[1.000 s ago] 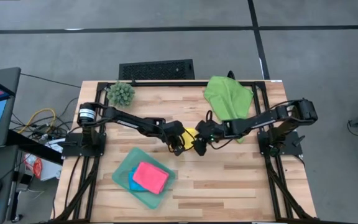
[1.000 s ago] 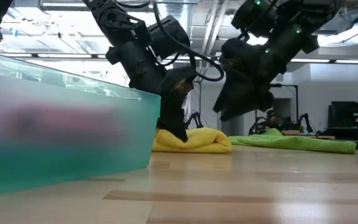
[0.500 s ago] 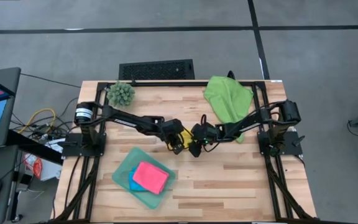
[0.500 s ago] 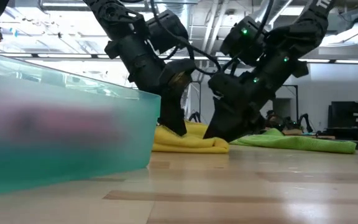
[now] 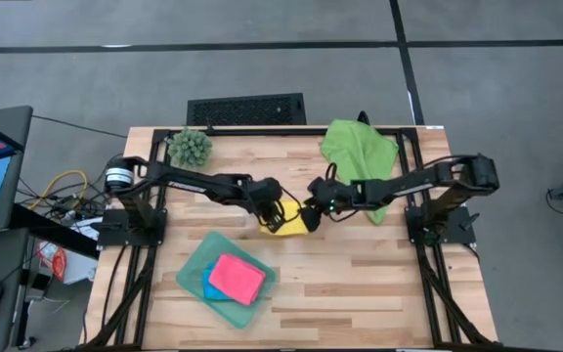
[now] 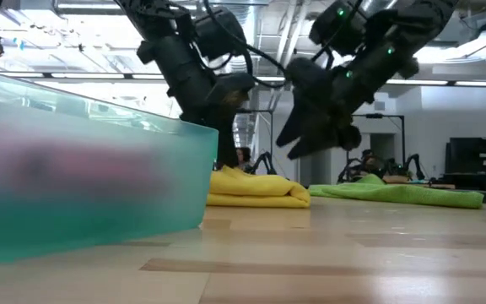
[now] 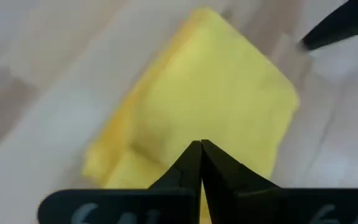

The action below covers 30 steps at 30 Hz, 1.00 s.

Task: Fold microfiber towels
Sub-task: Fold the yellow microfiber towel, then put the folded yellow microfiber towel into the bin

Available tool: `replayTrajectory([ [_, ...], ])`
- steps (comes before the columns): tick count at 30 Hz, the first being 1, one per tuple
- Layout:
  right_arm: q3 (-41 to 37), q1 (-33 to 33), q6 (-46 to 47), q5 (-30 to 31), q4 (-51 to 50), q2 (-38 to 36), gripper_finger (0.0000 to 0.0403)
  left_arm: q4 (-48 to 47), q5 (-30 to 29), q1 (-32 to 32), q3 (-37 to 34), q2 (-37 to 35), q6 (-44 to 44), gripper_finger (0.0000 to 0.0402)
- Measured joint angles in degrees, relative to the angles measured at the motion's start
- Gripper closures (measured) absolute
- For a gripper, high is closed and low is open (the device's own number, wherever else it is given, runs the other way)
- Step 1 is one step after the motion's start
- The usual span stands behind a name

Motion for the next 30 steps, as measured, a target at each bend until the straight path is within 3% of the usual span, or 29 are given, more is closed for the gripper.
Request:
replayTrajectory([
  [5, 0.1, -1.7, 2.0, 0.4, -4.4, -3.1, 0.0182, -6.8, -5.2, 0.0, 0.0, -3.5, -6.5, 0.0401],
  [12, 0.0, -1.8, 4.5, 0.5, -10.0, -6.1, 0.0182, -13.8, -5.2, -1.3, 0.0, -8.8, -17.4, 0.0394],
  [18, 0.0, -2.2, 4.9, 1.8, -13.2, -9.6, 0.0182, -16.7, -5.3, -2.0, 0.0, -11.1, -20.6, 0.0322],
  [24, 0.0, -3.3, 13.2, 0.9, -20.8, -10.1, 0.0178, -17.7, -5.8, -2.0, 0.0, -10.0, -23.2, 0.0237],
  [30, 0.0, -2.7, 18.6, -0.1, -22.2, -6.8, 0.0164, -18.6, -8.9, -1.7, -3.2, -10.0, -26.3, 0.0206],
])
